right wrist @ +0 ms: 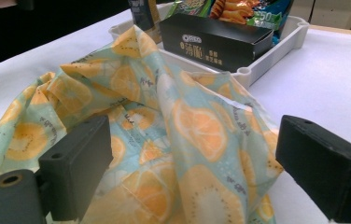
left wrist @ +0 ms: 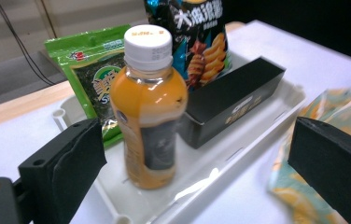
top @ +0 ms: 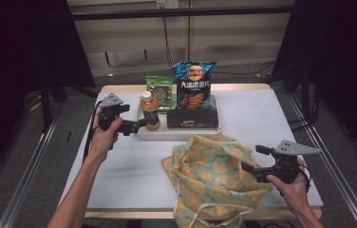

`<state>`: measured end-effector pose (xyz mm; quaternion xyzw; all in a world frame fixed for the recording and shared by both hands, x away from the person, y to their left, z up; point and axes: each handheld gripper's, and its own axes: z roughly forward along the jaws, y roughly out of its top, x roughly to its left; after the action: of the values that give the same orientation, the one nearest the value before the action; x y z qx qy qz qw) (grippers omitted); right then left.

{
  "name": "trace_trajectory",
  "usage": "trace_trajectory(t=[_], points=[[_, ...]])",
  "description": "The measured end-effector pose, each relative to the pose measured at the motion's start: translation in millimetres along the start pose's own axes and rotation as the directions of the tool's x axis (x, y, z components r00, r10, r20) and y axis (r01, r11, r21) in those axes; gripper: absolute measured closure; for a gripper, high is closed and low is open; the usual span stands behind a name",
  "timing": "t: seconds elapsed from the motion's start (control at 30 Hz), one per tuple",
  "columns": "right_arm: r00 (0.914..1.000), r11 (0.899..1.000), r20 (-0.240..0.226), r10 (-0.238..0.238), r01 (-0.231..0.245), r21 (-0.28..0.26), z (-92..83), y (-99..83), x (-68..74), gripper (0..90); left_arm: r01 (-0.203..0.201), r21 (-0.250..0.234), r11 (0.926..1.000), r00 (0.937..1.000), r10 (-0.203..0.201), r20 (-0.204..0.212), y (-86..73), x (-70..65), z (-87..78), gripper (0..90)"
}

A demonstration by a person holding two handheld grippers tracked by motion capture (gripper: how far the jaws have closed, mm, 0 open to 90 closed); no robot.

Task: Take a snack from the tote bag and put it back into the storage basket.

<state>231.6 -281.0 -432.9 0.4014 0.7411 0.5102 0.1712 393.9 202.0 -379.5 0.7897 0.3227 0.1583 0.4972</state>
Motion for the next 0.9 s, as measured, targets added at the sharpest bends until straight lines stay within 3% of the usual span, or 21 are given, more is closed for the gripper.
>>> trace_trajectory(t=[0.13,0.17,0.23,0.3,0.4,0.47,0.6,0.67,0.8,0.9], points=[[0.9999,1.0,0.012,0.0,0.0,-0.004,-1.3,-0.6,-1.4,10.3,-0.02,-0.013,0.9997,0.9998,0.02,0.004,-7.8,-9.9,-11.4,3.4],[0.9999,1.0,0.016,0.005,-0.005,-0.003,-1.4,-0.9,-1.7,10.3,-0.03,-0.024,0.9993,0.9995,0.029,-0.012,-9.3,-12.3,-14.1,3.4],[0.9999,1.0,0.016,0.004,-0.004,-0.006,-1.8,-1.1,-1.9,10.3,-0.047,-0.071,0.9964,0.9985,0.049,0.024,-14.4,-17.0,-21.5,3.3],[0.9998,1.0,0.019,0.005,-0.005,-0.005,-2.5,-1.3,-2.0,10.3,-0.067,-0.088,0.9938,0.9976,0.068,0.009,-18.7,-23.6,-29.2,3.4],[0.9997,1.0,0.023,0.008,-0.008,-0.007,-2.9,-1.7,-2.7,10.3,-0.055,-0.115,0.9918,0.9984,0.056,0.001,-25.1,-29.5,-38.9,3.4],[0.9997,1.0,0.024,0.01,-0.009,-0.011,-3.0,-1.9,-2.7,10.3,-0.065,-0.111,0.9916,0.9979,0.065,-0.009,-31.1,-33.6,-43.8,3.3],[0.9996,1.0,0.025,0.012,-0.012,-0.011,-3.8,-2.2,-2.7,10.3,-0.04,-0.097,0.9945,0.9991,0.041,0.008,-44.4,-41.5,-51.3,3.3],[0.9995,1.0,0.029,0.01,-0.01,-0.012,-4.3,-2.6,-2.6,10.4,-0.011,-0.05,0.9987,0.9999,0.011,0.003,-51.7,-48.2,-54.7,3.3],[0.9988,1.0,0.042,0.024,-0.024,-0.01,-4.5,-5.1,-6.3,10.4,-0.027,-0.032,0.9991,0.999,0.028,0.035,-68.6,-62.4,-60.7,3.2],[0.9983,0.999,0.049,0.031,-0.03,-0.02,-6.3,-5.7,-7.3,10.4,-0.009,-0.036,0.9993,0.9993,0.011,0.036,-77.7,-67.8,-66.8,2.9]])
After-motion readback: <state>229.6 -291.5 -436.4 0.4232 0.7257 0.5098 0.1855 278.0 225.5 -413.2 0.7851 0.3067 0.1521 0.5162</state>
